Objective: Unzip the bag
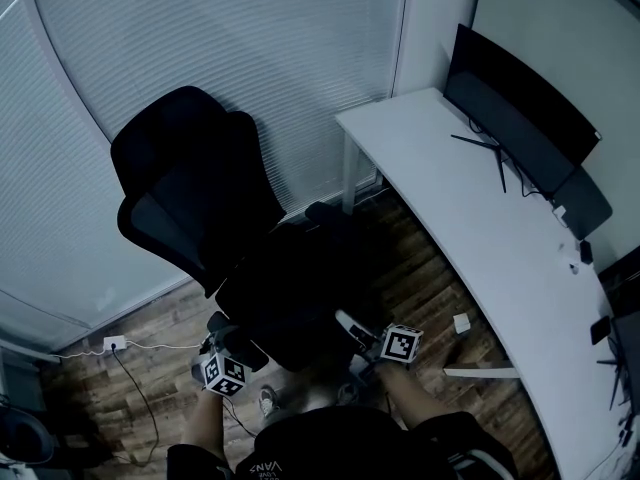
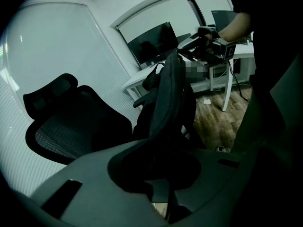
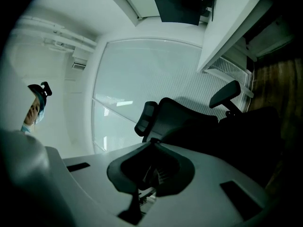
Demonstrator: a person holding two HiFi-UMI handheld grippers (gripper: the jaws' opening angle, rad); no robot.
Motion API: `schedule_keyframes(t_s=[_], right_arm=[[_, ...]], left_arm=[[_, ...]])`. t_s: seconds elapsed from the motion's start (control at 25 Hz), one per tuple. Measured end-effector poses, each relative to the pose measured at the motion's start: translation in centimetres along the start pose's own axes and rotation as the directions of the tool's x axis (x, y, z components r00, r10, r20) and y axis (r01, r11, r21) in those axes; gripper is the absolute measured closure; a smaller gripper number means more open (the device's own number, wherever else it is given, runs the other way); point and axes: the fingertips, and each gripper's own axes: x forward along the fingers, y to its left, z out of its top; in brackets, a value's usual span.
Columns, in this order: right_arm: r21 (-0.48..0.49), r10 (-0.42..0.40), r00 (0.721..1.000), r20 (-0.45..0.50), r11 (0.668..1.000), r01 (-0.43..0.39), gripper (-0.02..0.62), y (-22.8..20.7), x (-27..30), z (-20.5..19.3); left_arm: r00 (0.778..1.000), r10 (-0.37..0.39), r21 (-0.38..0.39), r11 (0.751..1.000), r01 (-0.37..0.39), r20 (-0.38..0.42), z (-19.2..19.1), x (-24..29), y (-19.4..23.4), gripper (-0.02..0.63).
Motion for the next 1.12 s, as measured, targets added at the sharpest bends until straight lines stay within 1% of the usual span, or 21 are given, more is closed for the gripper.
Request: schedule_keyframes(t_s=[0.16,0.4,0.52,0.72,0.8,1.0,1.12], right_arm=[[0.016,-0.044,0.999,0.032,0.999,0.043,0.549,-1.1,-0.9,1.6],[0.062,-0.055,0.996,0.072,0.997,0.051,0.549,-2.2,-1.6,2.4],[0.059,-0.053,0.996,0.069,0.997,0.049,0.549,-2.1,-1.5,2.4],[0.03,-0.064,0.997,0.051,0.998,0.062,0.549,-1.8,-1.2,2.2],[0.011,-0.084,0.996,0.035,0.996,0.084,0.548,-1.9,-1.2,1.9],[-0.087,-0.145,0.989,-0.041,0.986,0.141,0.548,-1.9,-1.1,0.3],[-0.147,-0.183,0.981,-0.066,0.974,0.172,0.546,-1.6,-1.0,-0.3]], left_arm=[[1.0,-0.004,-0.017,1.0,0.004,-0.015,-0.1,0.1,-0.3,0.549],[1.0,0.002,-0.044,0.999,-0.003,-0.022,0.1,0.1,-0.6,0.549],[0.999,0.002,-0.073,0.997,-0.004,-0.037,-0.1,0.1,-0.8,0.548],[0.999,-0.003,-0.096,0.995,-0.002,-0.051,-0.1,-0.1,-1.0,0.548],[0.998,-0.017,-0.1,0.995,0.011,-0.057,-0.3,-0.1,-1.2,0.546],[0.994,-0.071,-0.139,0.988,0.059,-0.086,-1.5,-0.3,-2.5,0.526],[0.992,-0.092,-0.162,0.984,0.076,-0.09,-2.0,-0.3,-3.1,0.509]])
